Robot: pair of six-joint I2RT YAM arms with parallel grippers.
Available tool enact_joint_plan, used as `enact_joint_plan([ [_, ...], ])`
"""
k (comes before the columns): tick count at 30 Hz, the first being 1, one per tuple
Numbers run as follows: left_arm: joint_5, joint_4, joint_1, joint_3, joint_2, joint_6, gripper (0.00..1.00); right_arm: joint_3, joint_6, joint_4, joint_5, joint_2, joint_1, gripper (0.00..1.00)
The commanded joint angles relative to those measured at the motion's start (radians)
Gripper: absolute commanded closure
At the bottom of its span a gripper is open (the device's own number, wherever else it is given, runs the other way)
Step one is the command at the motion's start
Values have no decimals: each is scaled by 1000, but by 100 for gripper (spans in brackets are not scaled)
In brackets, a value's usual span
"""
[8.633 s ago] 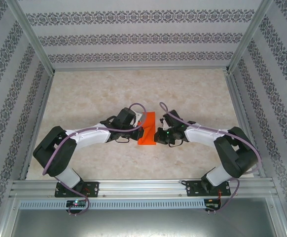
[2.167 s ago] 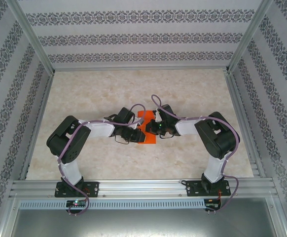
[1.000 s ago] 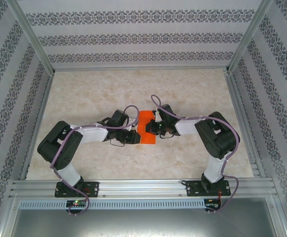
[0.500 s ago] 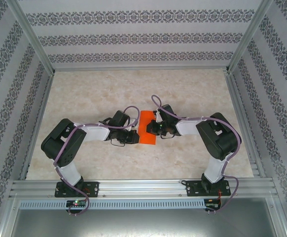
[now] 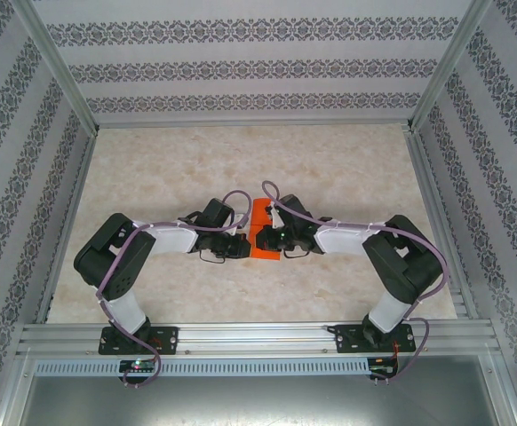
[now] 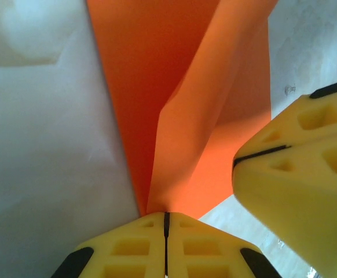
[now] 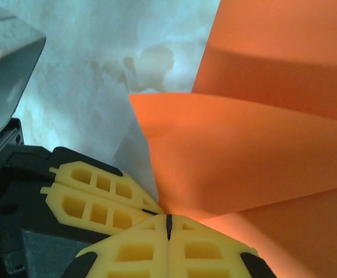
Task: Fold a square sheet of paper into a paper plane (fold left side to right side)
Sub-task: Fold the triangle a second time at the center of the table.
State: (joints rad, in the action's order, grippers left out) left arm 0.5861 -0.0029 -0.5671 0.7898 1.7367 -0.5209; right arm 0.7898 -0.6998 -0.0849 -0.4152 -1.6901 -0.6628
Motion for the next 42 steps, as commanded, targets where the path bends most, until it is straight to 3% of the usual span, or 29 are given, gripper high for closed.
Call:
enact_joint_plan([
  [1, -77, -49, 13, -12, 18, 13, 92, 13, 6, -9, 28, -37, -11, 100],
  [30, -76, -71, 13, -4, 12, 9, 92, 60, 36, 40, 81, -101, -11, 100],
  [42, -92, -80, 15, -16, 16, -4, 93, 9, 82, 52, 97, -93, 55, 100],
])
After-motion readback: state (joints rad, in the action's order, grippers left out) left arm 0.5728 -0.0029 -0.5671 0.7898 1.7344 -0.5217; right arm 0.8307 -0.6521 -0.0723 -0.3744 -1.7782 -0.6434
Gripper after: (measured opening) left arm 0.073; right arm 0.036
